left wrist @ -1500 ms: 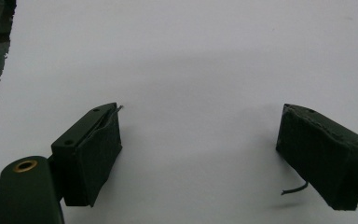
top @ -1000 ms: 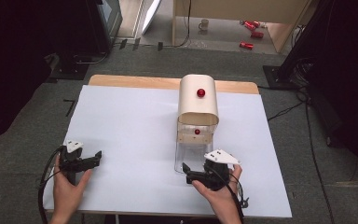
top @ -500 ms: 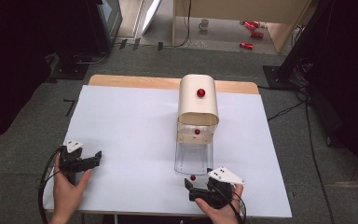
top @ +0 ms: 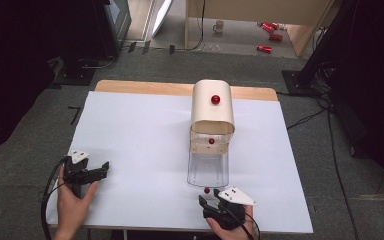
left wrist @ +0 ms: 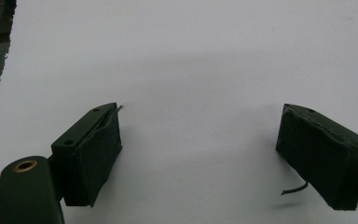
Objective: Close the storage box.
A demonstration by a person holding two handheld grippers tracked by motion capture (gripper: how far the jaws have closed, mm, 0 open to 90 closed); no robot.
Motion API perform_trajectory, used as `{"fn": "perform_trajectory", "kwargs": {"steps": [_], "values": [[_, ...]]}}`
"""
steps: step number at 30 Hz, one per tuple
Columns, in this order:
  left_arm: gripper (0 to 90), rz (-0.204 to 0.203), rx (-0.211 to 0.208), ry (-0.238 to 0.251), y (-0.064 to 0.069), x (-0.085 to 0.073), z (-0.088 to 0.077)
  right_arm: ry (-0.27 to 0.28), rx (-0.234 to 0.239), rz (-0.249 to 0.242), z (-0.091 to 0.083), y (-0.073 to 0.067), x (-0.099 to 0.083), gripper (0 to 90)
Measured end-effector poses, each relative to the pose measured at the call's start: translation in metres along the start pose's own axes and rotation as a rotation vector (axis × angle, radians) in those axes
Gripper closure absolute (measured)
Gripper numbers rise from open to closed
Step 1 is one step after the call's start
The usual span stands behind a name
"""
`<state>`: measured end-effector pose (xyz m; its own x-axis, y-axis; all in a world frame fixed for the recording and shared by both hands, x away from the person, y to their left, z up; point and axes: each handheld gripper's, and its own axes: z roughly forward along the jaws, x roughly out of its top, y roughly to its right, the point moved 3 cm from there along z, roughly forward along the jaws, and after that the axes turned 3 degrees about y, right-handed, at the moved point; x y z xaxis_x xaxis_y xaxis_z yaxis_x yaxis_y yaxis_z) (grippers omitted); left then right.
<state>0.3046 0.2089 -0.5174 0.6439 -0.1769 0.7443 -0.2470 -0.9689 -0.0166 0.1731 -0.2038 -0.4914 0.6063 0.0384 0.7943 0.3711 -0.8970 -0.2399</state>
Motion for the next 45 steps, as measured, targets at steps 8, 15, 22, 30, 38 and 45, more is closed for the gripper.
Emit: {"fn": "perform_trajectory", "kwargs": {"steps": [8,15,22,30,38,45], "values": [[13.8,0.0,0.0,0.0,0.0,0.0,0.0,-0.029,-0.03,0.038,0.015,0.002,-0.005,61.3],[13.8,0.0,0.0,0.0,0.0,0.0,0.0,-0.006,-0.041,0.075,0.016,0.008,-0.004,72.6],[13.8,0.0,0.0,0.0,0.0,0.0,0.0,0.006,-0.04,0.078,0.013,0.008,0.002,78.7],[13.8,0.0,0.0,0.001,0.0,0.0,0.0,0.015,-0.044,0.072,0.016,0.013,0.01,79.1],[13.8,0.0,0.0,0.0,0.0,0.0,0.0,0.026,-0.059,0.072,0.02,0.019,0.02,79.4],[13.8,0.0,0.0,0.001,0.0,0.0,0.0,0.026,-0.07,0.072,0.028,0.023,0.028,80.5]]}}
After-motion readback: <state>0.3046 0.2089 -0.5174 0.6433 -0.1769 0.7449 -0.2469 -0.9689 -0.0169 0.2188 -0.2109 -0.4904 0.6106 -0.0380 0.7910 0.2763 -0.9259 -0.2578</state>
